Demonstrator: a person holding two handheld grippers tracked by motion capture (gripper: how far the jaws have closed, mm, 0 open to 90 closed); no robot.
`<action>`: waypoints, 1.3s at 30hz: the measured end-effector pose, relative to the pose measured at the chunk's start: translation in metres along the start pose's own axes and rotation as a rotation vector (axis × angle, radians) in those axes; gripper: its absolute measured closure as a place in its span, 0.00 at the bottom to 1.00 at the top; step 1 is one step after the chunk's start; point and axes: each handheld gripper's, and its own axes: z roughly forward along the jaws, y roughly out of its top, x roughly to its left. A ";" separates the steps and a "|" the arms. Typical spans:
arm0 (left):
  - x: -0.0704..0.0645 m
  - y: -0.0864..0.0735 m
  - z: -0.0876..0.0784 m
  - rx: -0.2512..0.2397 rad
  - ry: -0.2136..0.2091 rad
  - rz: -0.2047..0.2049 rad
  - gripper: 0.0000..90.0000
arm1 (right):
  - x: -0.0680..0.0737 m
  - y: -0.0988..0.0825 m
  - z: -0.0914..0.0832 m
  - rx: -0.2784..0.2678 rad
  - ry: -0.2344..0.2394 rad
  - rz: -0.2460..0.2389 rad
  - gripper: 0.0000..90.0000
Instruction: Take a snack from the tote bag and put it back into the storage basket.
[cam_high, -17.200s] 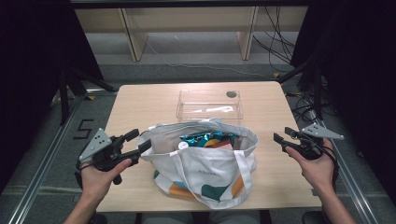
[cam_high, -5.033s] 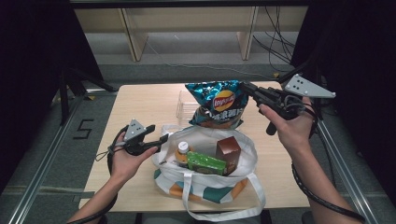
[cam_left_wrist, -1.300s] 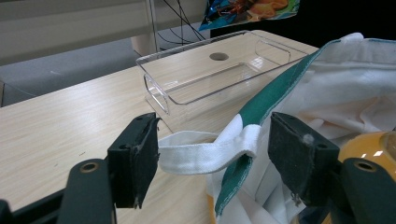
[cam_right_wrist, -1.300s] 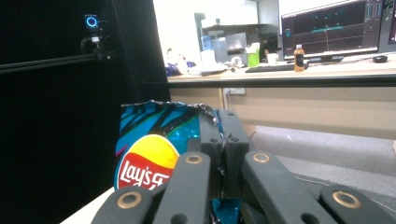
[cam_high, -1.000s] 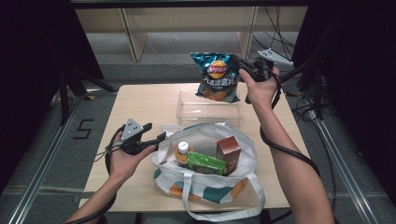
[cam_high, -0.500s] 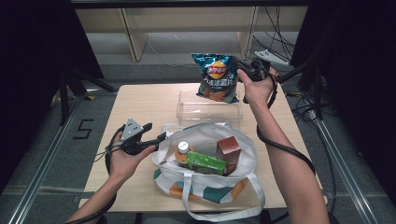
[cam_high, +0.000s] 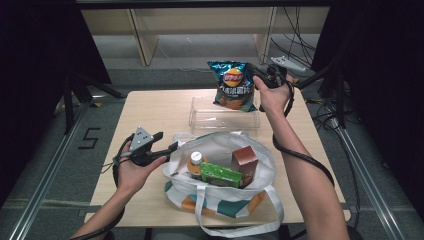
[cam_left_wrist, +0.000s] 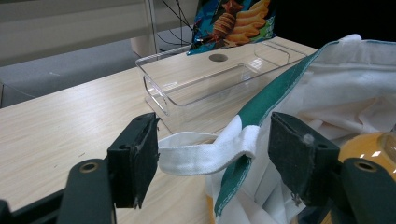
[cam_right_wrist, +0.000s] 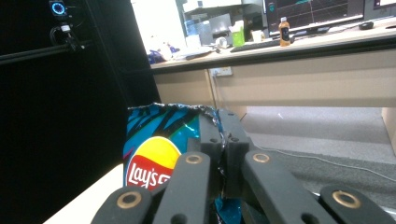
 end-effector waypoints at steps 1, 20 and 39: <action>0.000 0.000 0.000 0.000 0.000 0.001 0.37 | 0.000 0.000 0.000 0.002 0.000 0.012 1.00; -0.001 0.000 0.001 0.001 0.000 -0.007 0.37 | -0.004 -0.010 0.011 0.026 0.001 0.011 1.00; -0.001 -0.001 0.002 0.003 -0.004 0.001 0.37 | -0.010 -0.023 0.016 0.050 -0.017 0.022 1.00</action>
